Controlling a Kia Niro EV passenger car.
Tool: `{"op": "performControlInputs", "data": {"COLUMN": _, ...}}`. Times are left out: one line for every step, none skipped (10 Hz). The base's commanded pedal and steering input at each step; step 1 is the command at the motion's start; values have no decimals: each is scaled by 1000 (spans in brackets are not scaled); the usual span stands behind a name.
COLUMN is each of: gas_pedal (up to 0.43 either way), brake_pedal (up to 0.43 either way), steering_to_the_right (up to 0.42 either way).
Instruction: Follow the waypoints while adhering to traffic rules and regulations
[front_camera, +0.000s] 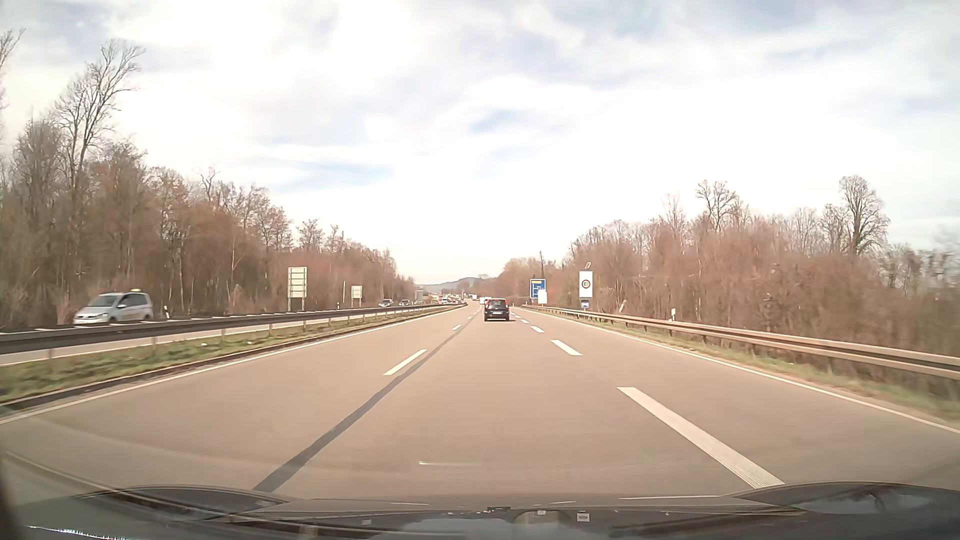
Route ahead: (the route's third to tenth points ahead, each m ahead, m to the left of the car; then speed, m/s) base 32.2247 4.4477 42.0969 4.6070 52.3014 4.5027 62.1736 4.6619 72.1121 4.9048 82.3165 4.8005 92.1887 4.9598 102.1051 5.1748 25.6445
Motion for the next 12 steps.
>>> {"op": "performControlInputs", "data": {"gas_pedal": 209, "brake_pedal": 0, "steering_to_the_right": 1}}
{"op": "performControlInputs", "data": {"gas_pedal": 209, "brake_pedal": 0, "steering_to_the_right": 1}}
{"op": "performControlInputs", "data": {"gas_pedal": 209, "brake_pedal": 0, "steering_to_the_right": 1}}
{"op": "performControlInputs", "data": {"gas_pedal": 220, "brake_pedal": 0, "steering_to_the_right": 1}}
{"op": "performControlInputs", "data": {"gas_pedal": 220, "brake_pedal": 0, "steering_to_the_right": 1}}
{"op": "performControlInputs", "data": {"gas_pedal": 220, "brake_pedal": 0, "steering_to_the_right": 1}}
{"op": "performControlInputs", "data": {"gas_pedal": 220, "brake_pedal": 0, "steering_to_the_right": 1}}
{"op": "performControlInputs", "data": {"gas_pedal": 220, "brake_pedal": 0, "steering_to_the_right": 1}}
{"op": "performControlInputs", "data": {"gas_pedal": 220, "brake_pedal": 0, "steering_to_the_right": 1}}
{"op": "performControlInputs", "data": {"gas_pedal": 220, "brake_pedal": 0, "steering_to_the_right": 1}}
{"op": "performControlInputs", "data": {"gas_pedal": 220, "brake_pedal": 0, "steering_to_the_right": 1}}
{"op": "performControlInputs", "data": {"gas_pedal": 220, "brake_pedal": 0, "steering_to_the_right": 1}}
